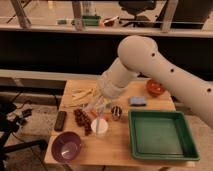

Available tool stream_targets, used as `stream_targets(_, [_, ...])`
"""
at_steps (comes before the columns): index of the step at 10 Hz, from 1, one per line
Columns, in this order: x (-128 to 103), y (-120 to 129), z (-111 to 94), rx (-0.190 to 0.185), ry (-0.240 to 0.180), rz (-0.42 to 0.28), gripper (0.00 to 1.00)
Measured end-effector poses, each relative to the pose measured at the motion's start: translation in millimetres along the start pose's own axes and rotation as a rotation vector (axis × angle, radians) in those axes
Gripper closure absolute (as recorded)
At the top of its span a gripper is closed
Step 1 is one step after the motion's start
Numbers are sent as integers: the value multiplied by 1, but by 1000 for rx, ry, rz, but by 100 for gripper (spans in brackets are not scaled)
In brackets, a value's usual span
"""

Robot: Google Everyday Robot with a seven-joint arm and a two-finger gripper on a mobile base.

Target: Place towel in paper cup

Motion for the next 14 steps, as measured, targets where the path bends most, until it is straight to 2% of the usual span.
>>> stream_targets(4, [-3,-2,2,3,-15,-5,100])
stream_targets(9, [12,-3,17,1,-40,19,100])
stream_targets(14, [18,0,15,7,-41,32,100])
